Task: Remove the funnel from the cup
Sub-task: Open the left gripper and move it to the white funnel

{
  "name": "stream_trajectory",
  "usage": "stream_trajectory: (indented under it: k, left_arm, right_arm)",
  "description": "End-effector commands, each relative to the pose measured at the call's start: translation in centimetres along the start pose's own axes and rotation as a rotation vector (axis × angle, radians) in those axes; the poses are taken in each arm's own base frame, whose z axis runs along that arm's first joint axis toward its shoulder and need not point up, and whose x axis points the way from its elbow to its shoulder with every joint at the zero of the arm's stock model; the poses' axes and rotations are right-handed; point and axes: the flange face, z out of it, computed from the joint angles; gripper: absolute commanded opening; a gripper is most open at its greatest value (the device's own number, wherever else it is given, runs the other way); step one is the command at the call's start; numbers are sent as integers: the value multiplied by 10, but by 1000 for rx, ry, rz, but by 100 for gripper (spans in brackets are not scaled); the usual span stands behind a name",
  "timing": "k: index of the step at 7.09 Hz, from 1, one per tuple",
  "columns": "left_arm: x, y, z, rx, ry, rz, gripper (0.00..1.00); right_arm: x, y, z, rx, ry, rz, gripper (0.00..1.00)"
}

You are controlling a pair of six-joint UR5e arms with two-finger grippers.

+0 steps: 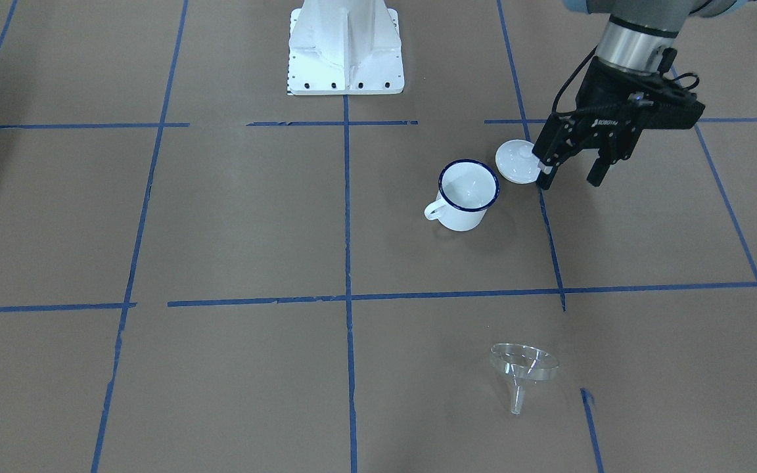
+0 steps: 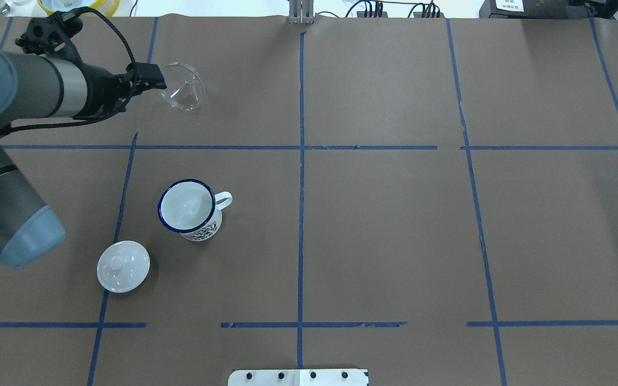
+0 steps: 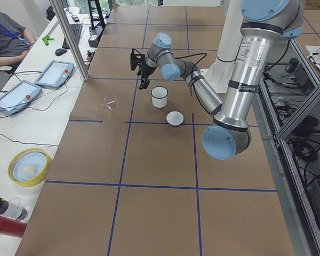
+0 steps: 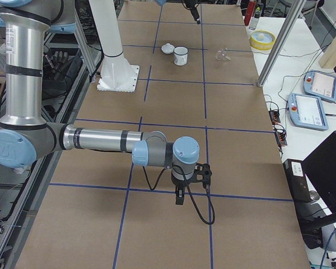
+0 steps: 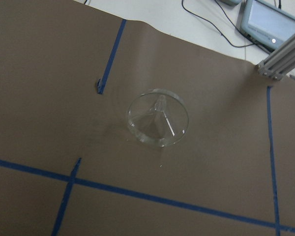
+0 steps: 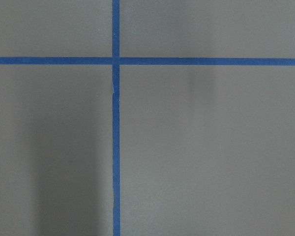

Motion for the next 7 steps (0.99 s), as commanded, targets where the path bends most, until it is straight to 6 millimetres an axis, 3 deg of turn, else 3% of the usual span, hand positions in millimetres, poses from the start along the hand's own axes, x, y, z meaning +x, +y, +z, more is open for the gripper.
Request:
stream_trajectory:
  k: [1, 3, 6, 7]
  left_arm:
    - [-35, 58, -7, -147, -66, 67, 100]
    - [-42, 107, 26, -255, -102, 97, 100]
    - [-69, 139, 108, -306, -72, 139, 100]
    - [-70, 151, 112, -327, -73, 152, 100]
  right_arm:
    - [0, 0, 0, 1, 0, -1, 100]
    - [0, 0, 0, 1, 0, -1, 100]
    - [0, 0, 0, 1, 0, -1, 100]
    - [0, 0, 0, 1, 0, -1, 100]
